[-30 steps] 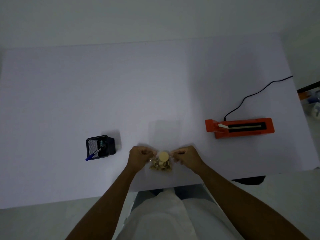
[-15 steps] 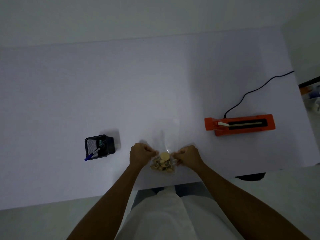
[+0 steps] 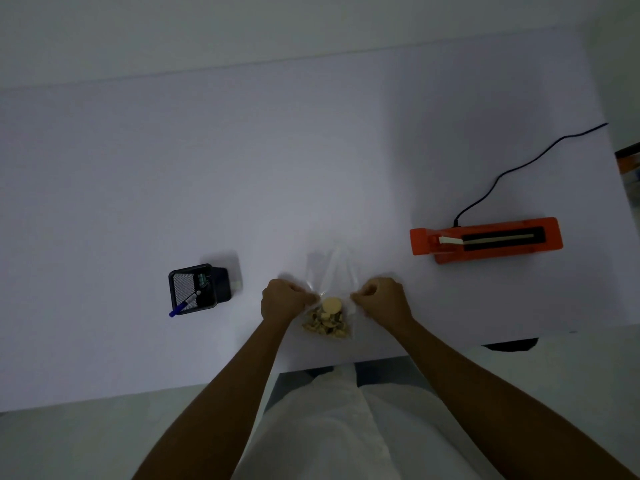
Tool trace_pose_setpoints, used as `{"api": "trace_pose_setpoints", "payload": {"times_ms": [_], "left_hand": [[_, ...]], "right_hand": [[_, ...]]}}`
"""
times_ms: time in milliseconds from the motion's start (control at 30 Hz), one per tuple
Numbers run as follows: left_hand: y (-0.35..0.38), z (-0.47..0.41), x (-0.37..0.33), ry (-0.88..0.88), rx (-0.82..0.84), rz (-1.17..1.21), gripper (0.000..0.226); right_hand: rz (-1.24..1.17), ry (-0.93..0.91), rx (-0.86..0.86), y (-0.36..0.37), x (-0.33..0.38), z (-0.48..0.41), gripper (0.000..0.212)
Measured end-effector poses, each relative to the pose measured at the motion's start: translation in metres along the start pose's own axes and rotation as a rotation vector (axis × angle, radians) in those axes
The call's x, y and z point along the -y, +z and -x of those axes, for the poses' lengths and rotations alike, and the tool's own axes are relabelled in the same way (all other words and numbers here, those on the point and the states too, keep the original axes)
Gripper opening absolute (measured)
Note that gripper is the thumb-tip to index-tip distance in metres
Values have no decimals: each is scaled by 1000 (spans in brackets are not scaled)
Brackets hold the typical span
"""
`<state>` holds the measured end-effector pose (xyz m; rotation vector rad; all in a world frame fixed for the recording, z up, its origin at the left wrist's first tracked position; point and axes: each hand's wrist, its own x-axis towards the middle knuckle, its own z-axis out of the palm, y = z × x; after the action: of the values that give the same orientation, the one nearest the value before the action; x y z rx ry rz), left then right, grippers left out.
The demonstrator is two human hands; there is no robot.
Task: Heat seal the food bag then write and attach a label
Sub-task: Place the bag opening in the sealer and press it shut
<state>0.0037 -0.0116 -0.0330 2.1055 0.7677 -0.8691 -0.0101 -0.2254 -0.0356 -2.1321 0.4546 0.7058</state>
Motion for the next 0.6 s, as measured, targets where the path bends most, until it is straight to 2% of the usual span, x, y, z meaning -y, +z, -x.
{"api": "trace_pose_setpoints", "payload": {"times_ms": [67, 100, 167, 267, 333, 467, 600], "left_hand": [[1, -1, 0, -9, -3, -6, 32], [1, -2, -1, -14, -6, -5, 32], [1, -2, -1, -18, -12, -13, 32], [2, -1, 1, -7, -19, -18, 30], [2, 1, 0, 11, -23, -24, 30], [0, 4, -2, 35, -35, -25, 32], [-1, 7, -5, 50, -38, -14, 25]], "right_hand": [[-59, -161, -147, 3, 4, 2, 29], [-141, -224, -158, 5, 9, 4, 27], [-339, -272, -69, 9, 24, 7, 17], [-589, -182, 145, 19, 35, 6, 19], [-640, -131, 222, 27, 30, 0, 22], [-671, -109, 257, 31, 22, -9, 21], [-691, -106, 290, 29, 23, -11, 23]]}}
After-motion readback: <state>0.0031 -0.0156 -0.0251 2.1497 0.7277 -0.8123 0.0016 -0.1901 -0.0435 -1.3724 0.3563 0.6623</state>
